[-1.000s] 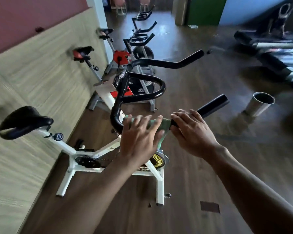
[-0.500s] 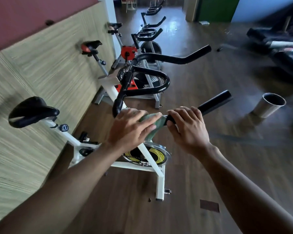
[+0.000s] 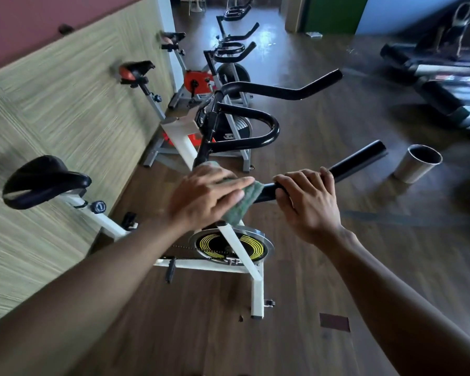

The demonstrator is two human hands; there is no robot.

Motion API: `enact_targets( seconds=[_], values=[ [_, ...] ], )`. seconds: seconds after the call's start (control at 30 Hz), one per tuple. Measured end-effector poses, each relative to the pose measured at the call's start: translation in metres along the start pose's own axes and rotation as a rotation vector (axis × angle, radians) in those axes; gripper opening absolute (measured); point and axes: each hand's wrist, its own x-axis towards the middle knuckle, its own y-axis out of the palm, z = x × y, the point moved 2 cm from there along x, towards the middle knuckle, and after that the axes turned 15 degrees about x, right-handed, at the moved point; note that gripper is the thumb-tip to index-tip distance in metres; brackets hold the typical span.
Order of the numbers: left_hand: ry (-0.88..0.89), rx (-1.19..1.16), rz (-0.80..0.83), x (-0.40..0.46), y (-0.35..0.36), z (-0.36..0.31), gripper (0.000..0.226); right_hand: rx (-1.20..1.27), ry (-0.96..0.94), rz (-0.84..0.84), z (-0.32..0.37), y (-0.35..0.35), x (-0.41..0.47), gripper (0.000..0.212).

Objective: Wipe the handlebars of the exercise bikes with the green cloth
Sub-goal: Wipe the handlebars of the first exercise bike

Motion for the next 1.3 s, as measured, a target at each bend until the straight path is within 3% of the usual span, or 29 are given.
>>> enact_targets(
  seconds=[0.13,0.37,0.53,0.67,0.77,0.93,1.13,1.3],
  values=[
    [-0.102,-0.091,0.091,-0.006,0.003,0.046,0.043,0.004,0.015,-0.003,0.005,0.002,-0.001,0.036],
    [-0.001,-0.162,-0.059,-0.012,0.008,0.018,0.038,0.0,0.037,-0.008,0.01,0.006,-0.001,0.036],
    [-0.07,-0.212,0.095,-0.001,0.012,0.055,0.062,0.013,0.057,-0.003,0.016,0.006,0.004,0.031],
    [-0.078,-0.219,-0.115,-0.018,0.009,0.025,0.039,0.017,0.059,-0.01,0.019,0.007,0.002,0.031],
    [-0.062,-0.19,-0.176,-0.025,0.007,0.013,0.038,0.023,0.071,-0.013,0.02,0.006,0.002,0.031],
    [-0.099,-0.076,-0.019,-0.004,0.011,0.039,0.042,0.039,0.028,0.049,0.016,0.0,0.006,0.034],
    [-0.39,0.029,-0.255,-0.029,0.027,-0.037,0.039,0.07,-0.094,0.2,0.005,-0.004,0.019,0.037],
    [-0.596,-0.04,-0.428,-0.023,0.038,-0.032,0.043,0.114,-0.199,0.092,0.0,0.002,0.015,0.031]
  ],
)
